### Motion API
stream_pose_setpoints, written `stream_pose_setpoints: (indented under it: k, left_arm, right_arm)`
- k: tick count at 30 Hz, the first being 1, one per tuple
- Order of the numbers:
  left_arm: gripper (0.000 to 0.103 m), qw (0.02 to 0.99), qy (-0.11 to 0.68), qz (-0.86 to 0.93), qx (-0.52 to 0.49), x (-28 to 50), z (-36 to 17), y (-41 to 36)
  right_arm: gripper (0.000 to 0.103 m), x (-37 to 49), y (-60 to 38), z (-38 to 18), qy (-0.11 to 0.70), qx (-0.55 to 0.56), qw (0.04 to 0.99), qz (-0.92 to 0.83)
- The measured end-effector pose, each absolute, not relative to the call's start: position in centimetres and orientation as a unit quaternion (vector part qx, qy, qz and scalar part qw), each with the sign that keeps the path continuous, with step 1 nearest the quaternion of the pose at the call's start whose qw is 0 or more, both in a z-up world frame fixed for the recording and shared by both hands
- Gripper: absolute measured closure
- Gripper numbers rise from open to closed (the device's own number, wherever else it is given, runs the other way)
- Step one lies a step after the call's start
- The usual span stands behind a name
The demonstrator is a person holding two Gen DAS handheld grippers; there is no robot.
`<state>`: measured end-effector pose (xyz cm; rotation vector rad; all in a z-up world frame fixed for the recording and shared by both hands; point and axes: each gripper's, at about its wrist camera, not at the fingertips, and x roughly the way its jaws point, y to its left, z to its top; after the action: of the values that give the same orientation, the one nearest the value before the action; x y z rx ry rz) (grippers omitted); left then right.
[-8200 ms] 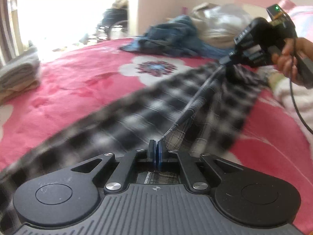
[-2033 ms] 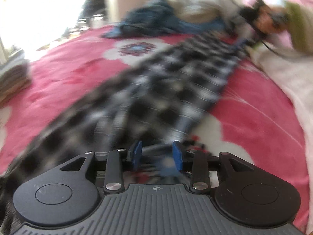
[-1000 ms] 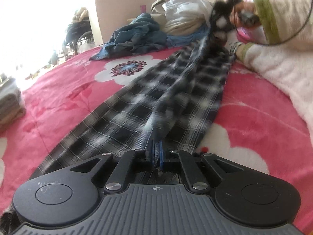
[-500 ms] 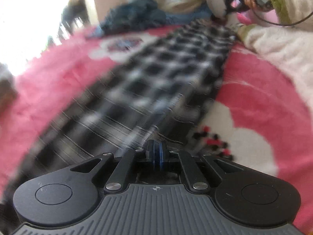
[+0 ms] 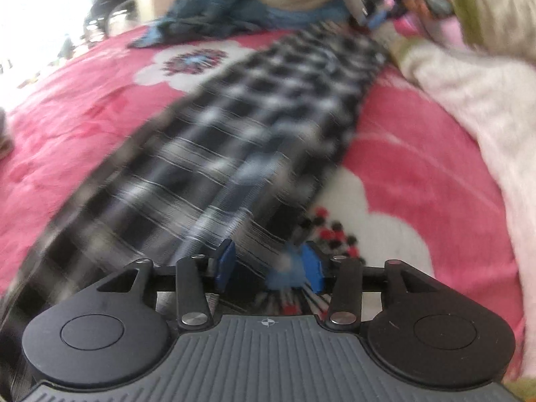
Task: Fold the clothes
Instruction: 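Open both tools and release the plaid pants onto the bedspread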
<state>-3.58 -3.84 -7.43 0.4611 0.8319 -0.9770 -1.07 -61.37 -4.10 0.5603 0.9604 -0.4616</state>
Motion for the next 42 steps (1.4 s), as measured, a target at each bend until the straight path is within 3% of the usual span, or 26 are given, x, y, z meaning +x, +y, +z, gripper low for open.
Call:
stream_pose_setpoints:
  k: [9, 14, 22, 29, 31, 33, 36, 42]
  left_arm:
    - [0.052, 0.854, 0.382, -0.315, 0.157, 1.2, -6.3, -1.3]
    - [0.052, 0.871, 0.371, -0.272, 0.174, 3.3, -6.4, -0.1]
    - [0.052, 0.864, 0.337, -0.271, 0.259, 5.5, -8.4, -1.4]
    - [0.052, 0.849, 0.316, -0.289, 0.310, 5.3, -10.5, -2.9]
    - [0.052, 0.850, 0.310, -0.286, 0.315, 5.2, -10.9, -3.2]
    - [0.055, 0.853, 0.304, -0.285, 0.314, 5.2, -11.1, -3.4]
    - [0.065, 0.855, 0.296, -0.287, 0.316, 5.0, -11.3, -3.8]
    - [0.063, 0.864, 0.293, -0.264, 0.313, 5.7, -11.6, -4.3]
  right_arm:
    - [0.053, 4.2, -45.2, -3.1, 0.436, -0.029, 0.899, 0.014]
    - [0.052, 5.5, -36.4, -4.6, 0.396, -0.204, 0.885, 0.134]
    - [0.054, 8.0, -30.0, -8.2, 0.376, -0.343, 0.829, 0.230]
    - [0.068, 8.0, -29.3, -9.6, 0.389, -0.372, 0.803, 0.256]
    - [0.090, 7.9, -29.1, -9.8, 0.396, -0.370, 0.802, 0.252]
    - [0.097, 7.9, -28.7, -10.1, 0.395, -0.377, 0.800, 0.247]
    - [0.099, 7.8, -28.2, -10.4, 0.388, -0.388, 0.804, 0.232]
    - [0.099, 8.9, -27.3, -11.6, 0.377, -0.385, 0.822, 0.184]
